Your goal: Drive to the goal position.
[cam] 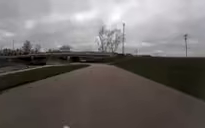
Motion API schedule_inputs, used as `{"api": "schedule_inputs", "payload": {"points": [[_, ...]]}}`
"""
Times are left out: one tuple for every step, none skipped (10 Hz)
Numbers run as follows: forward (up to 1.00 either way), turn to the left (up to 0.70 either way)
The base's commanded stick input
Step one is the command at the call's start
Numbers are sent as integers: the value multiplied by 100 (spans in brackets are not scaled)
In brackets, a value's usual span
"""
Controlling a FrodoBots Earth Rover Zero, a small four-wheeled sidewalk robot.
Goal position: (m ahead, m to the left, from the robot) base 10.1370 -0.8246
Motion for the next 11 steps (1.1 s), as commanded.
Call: {"api": "schedule_inputs", "payload": {"points": [[100, 0], [100, 0], [100, 0], [100, 0], [100, 0], [100, 0], [100, 0], [100, 0], [100, 0], [100, 0], [100, 0]]}}
